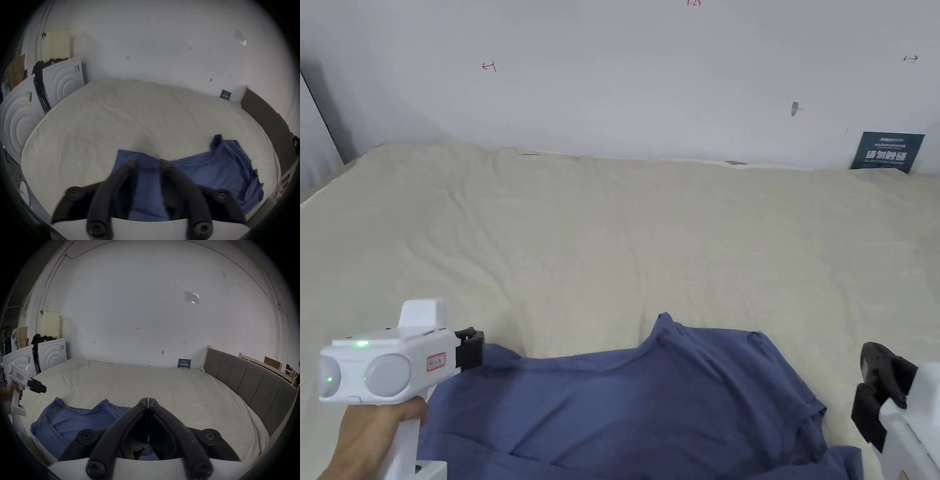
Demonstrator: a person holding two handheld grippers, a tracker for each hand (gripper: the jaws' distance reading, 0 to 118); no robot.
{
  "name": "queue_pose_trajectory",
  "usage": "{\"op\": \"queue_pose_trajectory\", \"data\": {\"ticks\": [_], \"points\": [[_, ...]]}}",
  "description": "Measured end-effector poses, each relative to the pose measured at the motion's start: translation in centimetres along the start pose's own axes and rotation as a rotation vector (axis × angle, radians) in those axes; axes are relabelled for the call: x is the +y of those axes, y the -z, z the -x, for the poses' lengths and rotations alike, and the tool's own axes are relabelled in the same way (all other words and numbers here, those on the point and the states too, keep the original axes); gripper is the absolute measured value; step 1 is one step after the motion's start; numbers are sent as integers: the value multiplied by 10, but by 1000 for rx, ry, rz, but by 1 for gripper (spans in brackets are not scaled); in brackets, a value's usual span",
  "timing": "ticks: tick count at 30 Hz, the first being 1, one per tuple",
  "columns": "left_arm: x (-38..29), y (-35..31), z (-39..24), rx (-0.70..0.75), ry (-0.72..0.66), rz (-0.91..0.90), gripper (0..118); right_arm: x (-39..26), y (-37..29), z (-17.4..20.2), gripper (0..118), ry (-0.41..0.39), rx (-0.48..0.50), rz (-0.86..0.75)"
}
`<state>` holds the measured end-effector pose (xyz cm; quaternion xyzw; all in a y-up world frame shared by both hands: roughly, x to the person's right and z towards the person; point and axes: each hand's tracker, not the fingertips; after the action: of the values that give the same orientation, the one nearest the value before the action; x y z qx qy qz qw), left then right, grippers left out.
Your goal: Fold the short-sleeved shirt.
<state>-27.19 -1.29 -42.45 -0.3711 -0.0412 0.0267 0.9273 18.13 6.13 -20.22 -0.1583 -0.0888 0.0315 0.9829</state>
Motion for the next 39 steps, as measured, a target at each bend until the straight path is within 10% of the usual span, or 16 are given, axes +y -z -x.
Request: {"op": "queue_pose_trajectory", "data": {"ticks": [3, 10, 20, 27, 29, 33, 39], "points": [[9, 45, 14, 31, -44, 88, 117, -3, 21, -2, 2, 11, -8, 31], [8, 119, 36, 125, -51, 191, 115, -12, 61, -8, 2, -5, -28, 93], [-14, 133, 21, 58, 16, 188, 5, -24, 112, -30, 3, -15, -8, 207], [-5, 88, 14, 28, 26, 48, 5, -28, 215, -45, 102, 33, 65, 391], [-3, 79, 13, 19, 36, 38, 5, -33, 249, -43, 113, 45, 73, 454], [1, 68, 10, 11, 51, 22, 5, -50, 302, -32, 110, 54, 85, 567], [2, 68, 14, 3, 46, 26, 5, -76, 321, 5, 62, -20, 96, 684]]}}
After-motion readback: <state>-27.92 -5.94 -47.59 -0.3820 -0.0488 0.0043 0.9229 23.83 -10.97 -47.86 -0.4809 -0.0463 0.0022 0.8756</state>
